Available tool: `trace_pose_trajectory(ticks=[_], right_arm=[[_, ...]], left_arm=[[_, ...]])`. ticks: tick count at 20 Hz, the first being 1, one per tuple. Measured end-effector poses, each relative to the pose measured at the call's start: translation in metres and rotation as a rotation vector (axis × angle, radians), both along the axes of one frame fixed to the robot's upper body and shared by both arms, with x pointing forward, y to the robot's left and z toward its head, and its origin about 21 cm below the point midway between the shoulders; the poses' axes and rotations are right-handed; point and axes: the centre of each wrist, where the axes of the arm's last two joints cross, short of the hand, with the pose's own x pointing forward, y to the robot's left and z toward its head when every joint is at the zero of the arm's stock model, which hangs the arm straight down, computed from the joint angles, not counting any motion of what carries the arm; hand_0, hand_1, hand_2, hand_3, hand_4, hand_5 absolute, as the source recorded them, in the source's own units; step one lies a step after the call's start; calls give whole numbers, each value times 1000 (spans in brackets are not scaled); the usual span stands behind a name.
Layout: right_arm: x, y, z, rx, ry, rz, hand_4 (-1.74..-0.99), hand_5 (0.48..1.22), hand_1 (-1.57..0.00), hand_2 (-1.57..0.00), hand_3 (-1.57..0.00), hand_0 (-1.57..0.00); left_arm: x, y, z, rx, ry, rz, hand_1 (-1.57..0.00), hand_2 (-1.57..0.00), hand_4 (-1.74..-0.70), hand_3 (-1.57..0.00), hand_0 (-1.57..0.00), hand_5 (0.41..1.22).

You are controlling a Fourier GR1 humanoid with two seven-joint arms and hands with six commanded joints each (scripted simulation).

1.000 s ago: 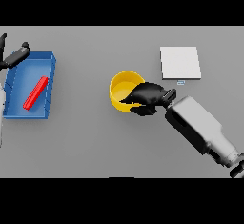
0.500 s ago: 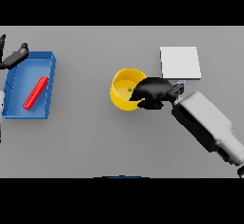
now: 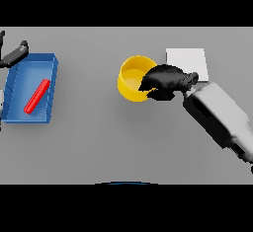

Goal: Pick up the red beaker and tilt it to pour out 1 green nut into yellow bowl. Pick up the yellow bowl and place it on the metallic measuring scale.

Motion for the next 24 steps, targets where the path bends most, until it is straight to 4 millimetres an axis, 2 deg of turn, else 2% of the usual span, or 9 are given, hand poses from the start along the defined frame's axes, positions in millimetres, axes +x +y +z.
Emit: trace_pose_trajectory(ticks=[1, 7, 11, 13, 15, 18, 20, 22, 24], right_arm=[[4, -2, 3, -7, -21, -23, -1723, 1220, -1535, -1566, -1279, -1471], [25, -36, 18, -43, -111, -147, -1726, 1221, -1561, -1570, -1417, -1544], [39, -54, 23, -67, -131, -213, -1724, 1221, -1567, -1570, -1311, -1560], [45, -59, 19, -70, -130, -229, -1723, 1221, -1568, -1571, -1267, -1564], [48, -63, 20, -65, -124, -223, -1726, 1221, -1533, -1571, -1376, -1567], [58, -92, 4, -106, -121, -371, -1728, 1221, -1435, -1502, -1471, -1528], [62, -99, -4, -96, -113, -390, -1729, 1221, -1408, -1483, -1507, -1526], [65, -109, -7, -96, -106, -402, -1730, 1221, -1368, -1451, -1530, -1510], [69, -108, -11, -119, -106, -436, -1730, 1221, -1314, -1403, -1545, -1482]], left_arm=[[-2, -1, -1, -3, 0, -9, 1, 1, -794, 1, 1, 748], [-3, 7, 5, -9, -13, 5, 1, 1, -803, 1, 1, 755], [-2, 8, 0, -9, 5, 16, 1, 1, -801, 1, 1, 754], [0, 7, 0, -13, 9, 17, 1, 1, -801, 1, 1, 753], [-3, 9, 2, -20, -2, 12, 1, 1, -812, 1, 1, 755], [-8, 7, 4, -18, 5, 26, 1, 1, -822, 1, 1, 765], [-10, 5, 2, -27, 7, 28, 1, 1, -831, 1, 1, 771], [-8, 4, 9, -17, 16, 46, 1, 1, -838, 1, 1, 772], [-6, 1, 8, -29, 14, 45, 1, 1, -846, 1, 1, 780]])
